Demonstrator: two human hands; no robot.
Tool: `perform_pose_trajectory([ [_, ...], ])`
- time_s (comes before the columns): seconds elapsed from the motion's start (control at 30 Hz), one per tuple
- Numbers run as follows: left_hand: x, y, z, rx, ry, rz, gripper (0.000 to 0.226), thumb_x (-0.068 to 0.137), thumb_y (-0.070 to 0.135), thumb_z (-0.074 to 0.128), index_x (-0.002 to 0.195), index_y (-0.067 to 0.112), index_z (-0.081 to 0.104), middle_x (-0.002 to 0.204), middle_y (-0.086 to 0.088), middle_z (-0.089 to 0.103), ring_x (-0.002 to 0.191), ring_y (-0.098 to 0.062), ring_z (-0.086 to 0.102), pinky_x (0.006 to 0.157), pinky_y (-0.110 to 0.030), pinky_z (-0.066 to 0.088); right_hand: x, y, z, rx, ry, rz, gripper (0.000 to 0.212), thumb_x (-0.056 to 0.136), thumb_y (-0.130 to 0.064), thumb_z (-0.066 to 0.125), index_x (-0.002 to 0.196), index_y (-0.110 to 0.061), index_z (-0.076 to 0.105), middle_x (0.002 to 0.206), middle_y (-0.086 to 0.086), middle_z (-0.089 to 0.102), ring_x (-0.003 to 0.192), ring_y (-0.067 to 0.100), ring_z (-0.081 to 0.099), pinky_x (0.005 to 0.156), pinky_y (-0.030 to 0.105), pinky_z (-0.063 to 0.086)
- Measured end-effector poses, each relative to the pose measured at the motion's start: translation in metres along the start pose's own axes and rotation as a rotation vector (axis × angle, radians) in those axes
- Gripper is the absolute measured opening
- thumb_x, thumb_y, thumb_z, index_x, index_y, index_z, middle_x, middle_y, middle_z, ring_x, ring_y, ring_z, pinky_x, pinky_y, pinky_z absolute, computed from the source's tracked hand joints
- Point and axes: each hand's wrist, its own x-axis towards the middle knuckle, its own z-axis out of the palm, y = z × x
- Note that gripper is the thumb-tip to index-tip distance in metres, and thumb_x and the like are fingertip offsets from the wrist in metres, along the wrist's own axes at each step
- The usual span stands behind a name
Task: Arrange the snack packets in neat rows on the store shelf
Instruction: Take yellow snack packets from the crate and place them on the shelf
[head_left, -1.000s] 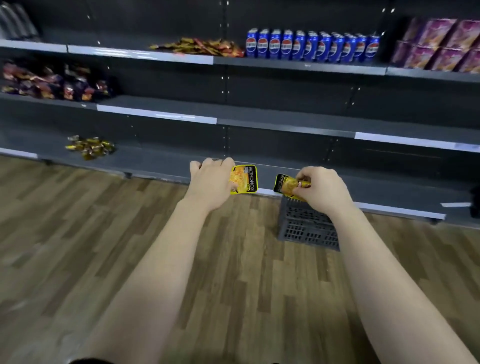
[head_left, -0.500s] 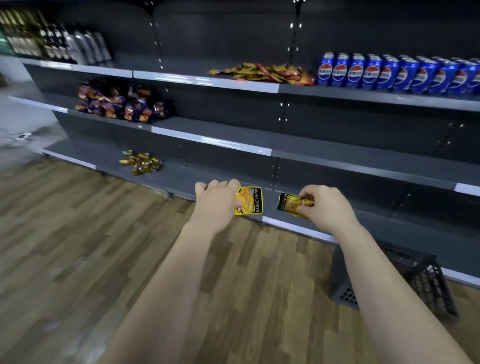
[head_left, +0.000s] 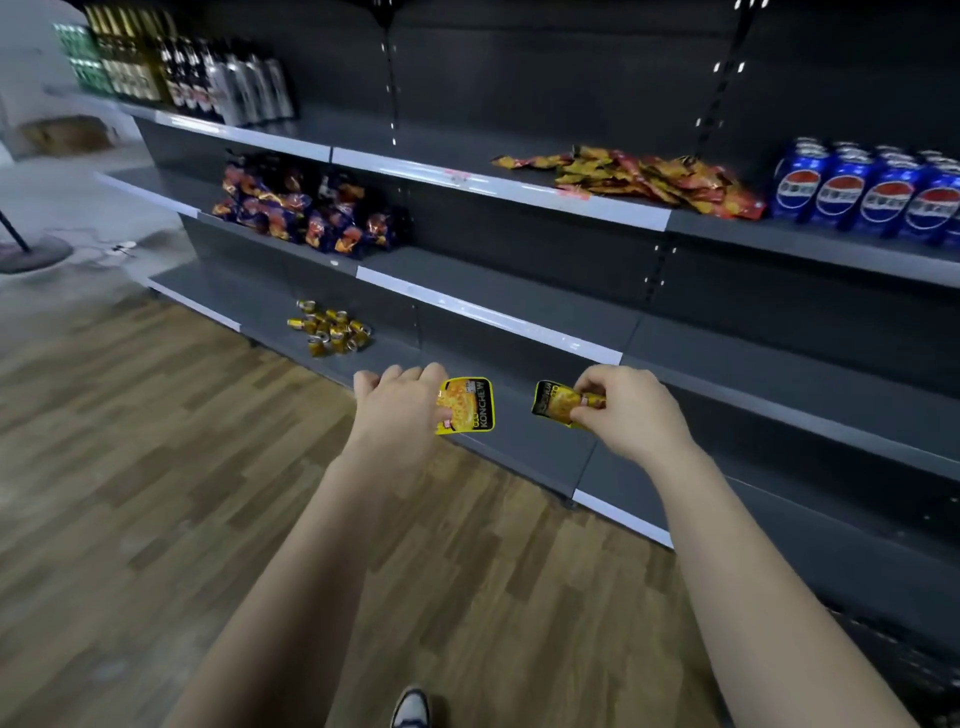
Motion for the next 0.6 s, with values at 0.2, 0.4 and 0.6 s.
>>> perform_pose_trajectory([
  [0.2, 0.084, -0.053, 0.021, 0.006, 0.020, -0.003, 0.028, 0.098, 0.039, 0.048, 0.118, 0.020, 0.044, 0.119, 0.001, 0.059, 0.111, -0.024, 0.047, 0.089, -0.041, 0.023, 0.095, -0.031, 0.034, -0.005, 0.002, -0.045, 0.013, 0.083, -0.025, 0.068, 0.094, -0.031, 0.065, 0.087, -0.008, 0.061, 0.091, 0.019, 0.055, 0.068, 0.030, 0.044],
  [0.4, 0.191, -0.121, 0.025, -0.008, 0.060, -0.006, 0.030, 0.097, 0.038, 0.049, 0.118, 0.018, 0.044, 0.115, 0.001, 0.059, 0.111, -0.025, 0.047, 0.090, -0.041, 0.024, 0.205, -0.076, 0.055, -0.052, 0.014, -0.055, 0.016, 0.083, -0.029, 0.068, 0.099, -0.032, 0.066, 0.091, -0.006, 0.063, 0.093, 0.021, 0.055, 0.068, 0.029, 0.040],
  [0.6, 0.290, -0.185, 0.030, 0.017, 0.094, 0.036, 0.032, 0.097, 0.040, 0.049, 0.121, 0.018, 0.044, 0.114, 0.001, 0.060, 0.108, -0.026, 0.048, 0.089, -0.041, 0.025, 0.312, -0.121, 0.073, -0.039, 0.034, -0.080, 0.012, 0.082, -0.030, 0.068, 0.093, -0.033, 0.064, 0.090, -0.005, 0.064, 0.090, 0.021, 0.057, 0.069, 0.032, 0.048],
])
